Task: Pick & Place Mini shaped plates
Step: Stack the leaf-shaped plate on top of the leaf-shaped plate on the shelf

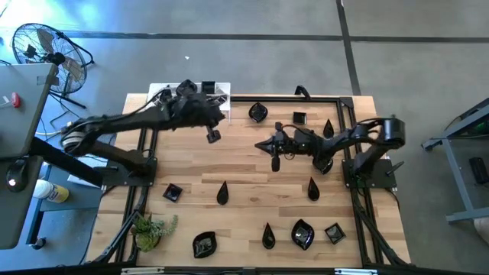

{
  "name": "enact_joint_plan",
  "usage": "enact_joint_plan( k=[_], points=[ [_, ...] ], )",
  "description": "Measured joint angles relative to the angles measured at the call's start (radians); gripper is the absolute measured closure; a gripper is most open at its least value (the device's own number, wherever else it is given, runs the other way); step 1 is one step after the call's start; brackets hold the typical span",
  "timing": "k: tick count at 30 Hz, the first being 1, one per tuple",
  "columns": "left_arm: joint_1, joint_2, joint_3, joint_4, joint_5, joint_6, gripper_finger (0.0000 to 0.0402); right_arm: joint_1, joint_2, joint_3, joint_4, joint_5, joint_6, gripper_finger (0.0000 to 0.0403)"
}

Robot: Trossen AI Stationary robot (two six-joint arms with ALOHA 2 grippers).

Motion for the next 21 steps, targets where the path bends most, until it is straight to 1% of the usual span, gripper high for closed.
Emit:
enact_joint_plan(
  k=[4,6,7,9,11,13,14,15,19,21],
  points=[
    [-0.002,-0.137,-0.250,0.334,0.103,-0.062,0.0380,0.000,-0.121,0.000,-0.224,0.109,0.040,0.0399],
    [-0.002,-0.170,-0.338,0.490,0.131,-0.115,0.0380,0.000,-0.173,0.000,-0.321,0.138,0.085,0.0400],
    [-0.002,-0.175,-0.370,0.529,0.134,-0.142,0.0380,0.000,-0.196,0.000,-0.359,0.154,0.108,0.0400],
    [-0.002,-0.173,-0.414,0.552,0.150,-0.174,0.0380,0.000,-0.238,0.000,-0.414,0.183,0.161,0.0400],
    [-0.002,-0.166,-0.422,0.551,0.161,-0.174,0.0382,-0.005,-0.269,0.000,-0.457,0.213,0.222,0.0398],
    [-0.002,-0.150,-0.433,0.578,0.172,-0.195,0.0392,-0.015,-0.287,0.000,-0.498,0.238,0.281,0.0394],
    [-0.002,-0.148,-0.449,0.587,0.194,-0.198,0.0396,-0.022,-0.290,0.000,-0.513,0.250,0.303,0.0393],
    [-0.001,-0.146,-0.469,0.623,0.225,-0.196,0.0399,-0.030,-0.291,0.000,-0.522,0.257,0.324,0.0391],
    [-0.002,-0.148,-0.554,0.907,0.330,-0.191,0.0399,-0.055,-0.291,0.000,-0.574,0.259,0.374,0.0385],
    [-0.002,-0.147,-0.582,0.970,0.359,-0.193,0.0400,-0.060,-0.291,0.000,-0.607,0.265,0.380,0.0383]
  ],
)
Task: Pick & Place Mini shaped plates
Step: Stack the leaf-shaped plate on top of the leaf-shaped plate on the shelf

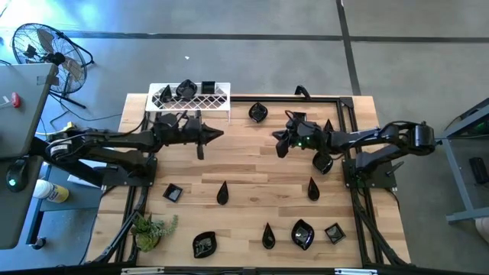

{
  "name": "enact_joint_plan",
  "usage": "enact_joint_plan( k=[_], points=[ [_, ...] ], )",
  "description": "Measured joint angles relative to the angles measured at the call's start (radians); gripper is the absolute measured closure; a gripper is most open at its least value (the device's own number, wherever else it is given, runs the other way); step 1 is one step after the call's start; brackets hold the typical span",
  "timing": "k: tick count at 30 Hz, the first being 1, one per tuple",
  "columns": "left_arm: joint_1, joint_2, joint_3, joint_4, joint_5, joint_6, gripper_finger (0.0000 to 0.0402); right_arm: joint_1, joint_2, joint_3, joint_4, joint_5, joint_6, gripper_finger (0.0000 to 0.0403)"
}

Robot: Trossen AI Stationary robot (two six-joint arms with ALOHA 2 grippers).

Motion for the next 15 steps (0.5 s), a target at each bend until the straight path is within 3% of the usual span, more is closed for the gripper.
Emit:
enact_joint_plan(
  k=[7,15],
  points=[
    [0.000,0.000,-0.009,0.019,0.020,0.012,0.0400,0.013,-0.001,0.002,-0.053,0.019,-0.001,0.0382],
    [0.000,0.000,-0.009,-0.028,0.021,0.027,0.0400,0.026,-0.002,0.098,-0.372,0.143,0.074,0.0381]
  ],
)
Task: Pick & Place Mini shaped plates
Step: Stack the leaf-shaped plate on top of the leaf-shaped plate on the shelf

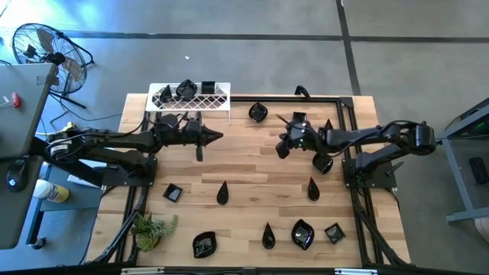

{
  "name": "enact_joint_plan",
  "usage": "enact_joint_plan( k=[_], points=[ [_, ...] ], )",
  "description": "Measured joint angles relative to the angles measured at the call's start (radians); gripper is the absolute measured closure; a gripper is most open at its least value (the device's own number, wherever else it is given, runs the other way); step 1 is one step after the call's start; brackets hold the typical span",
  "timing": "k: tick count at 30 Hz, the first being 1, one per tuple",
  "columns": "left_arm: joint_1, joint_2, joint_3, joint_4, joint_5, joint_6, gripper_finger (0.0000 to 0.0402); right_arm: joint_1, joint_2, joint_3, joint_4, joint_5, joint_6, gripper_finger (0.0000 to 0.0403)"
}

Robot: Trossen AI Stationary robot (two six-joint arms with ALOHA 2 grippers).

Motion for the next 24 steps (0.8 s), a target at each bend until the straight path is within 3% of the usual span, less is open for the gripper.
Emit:
enact_joint_plan(
  k=[4,10,15,24],
  points=[
    [0.000,0.000,0.000,-0.009,0.000,0.000,0.0400,-0.034,0.000,0.020,-0.027,0.011,0.079,0.0366],
    [0.000,0.000,0.000,-0.014,0.000,0.010,0.0401,-0.153,0.005,0.020,-0.051,-0.055,0.204,0.0306],
    [0.000,0.000,0.000,-0.014,0.000,0.008,0.0401,-0.248,0.006,0.020,-0.032,-0.135,0.201,0.0260],
    [0.000,0.000,0.000,-0.013,-0.001,0.000,0.0401,-0.341,0.006,0.020,0.031,-0.151,0.163,0.0248]
  ],
)
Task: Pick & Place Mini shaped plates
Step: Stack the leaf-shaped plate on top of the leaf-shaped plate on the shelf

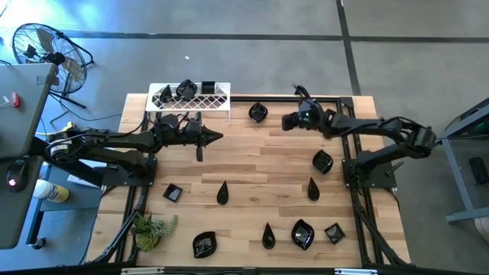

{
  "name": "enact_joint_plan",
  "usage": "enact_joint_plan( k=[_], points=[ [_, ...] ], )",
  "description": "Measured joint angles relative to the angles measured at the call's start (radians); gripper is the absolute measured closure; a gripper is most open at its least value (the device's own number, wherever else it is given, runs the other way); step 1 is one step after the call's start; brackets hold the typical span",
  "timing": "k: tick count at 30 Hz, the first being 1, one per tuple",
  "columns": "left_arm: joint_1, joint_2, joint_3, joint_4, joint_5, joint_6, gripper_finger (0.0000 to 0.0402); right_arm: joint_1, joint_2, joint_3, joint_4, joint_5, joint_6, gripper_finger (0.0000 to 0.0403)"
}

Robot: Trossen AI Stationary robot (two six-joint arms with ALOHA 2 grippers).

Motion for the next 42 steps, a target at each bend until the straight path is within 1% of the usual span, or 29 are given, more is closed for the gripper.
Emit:
enact_joint_plan(
  k=[4,7,10,12,15,19,22,25,28,33,37,42],
  points=[
    [0.000,0.000,0.000,0.000,0.000,-0.003,0.0401,-0.049,0.002,0.014,-0.025,-0.021,0.019,0.0244],
    [0.000,0.000,0.000,0.001,-0.002,-0.002,0.0401,-0.075,0.052,0.070,-0.038,-0.044,0.012,0.0239],
    [0.000,0.000,0.000,0.008,-0.010,-0.001,0.0401,-0.080,0.156,0.179,-0.063,-0.076,-0.028,0.0234],
    [0.000,0.000,0.000,0.008,-0.012,-0.001,0.0401,-0.079,0.238,0.269,-0.116,-0.078,-0.062,0.0231],
    [0.000,0.000,0.000,0.008,-0.010,-0.003,0.0401,-0.086,0.369,0.390,-0.176,-0.095,-0.074,0.0230],
    [0.000,0.000,0.000,0.005,0.008,-0.013,0.0401,-0.087,0.514,0.491,-0.181,-0.160,-0.068,0.0230],
    [0.000,0.000,0.000,-0.001,0.016,-0.020,0.0401,-0.085,0.578,0.523,-0.184,-0.175,-0.049,0.0230],
    [0.000,0.000,0.000,-0.001,0.024,-0.020,0.0401,-0.086,0.601,0.529,-0.172,-0.173,-0.034,0.0235],
    [0.000,0.000,0.000,-0.001,0.025,-0.020,0.0401,-0.086,0.602,0.520,-0.158,-0.162,-0.030,0.0249],
    [0.000,0.000,0.000,-0.001,0.027,-0.020,0.0401,-0.073,0.602,0.520,-0.125,-0.169,-0.029,0.0296],
    [0.000,0.000,0.000,-0.001,0.027,-0.020,0.0401,-0.060,0.602,0.520,-0.135,-0.165,-0.029,0.0328],
    [0.000,0.000,0.000,-0.001,0.028,-0.020,0.0401,-0.054,0.602,0.520,-0.135,-0.157,-0.025,0.0340]
  ],
)
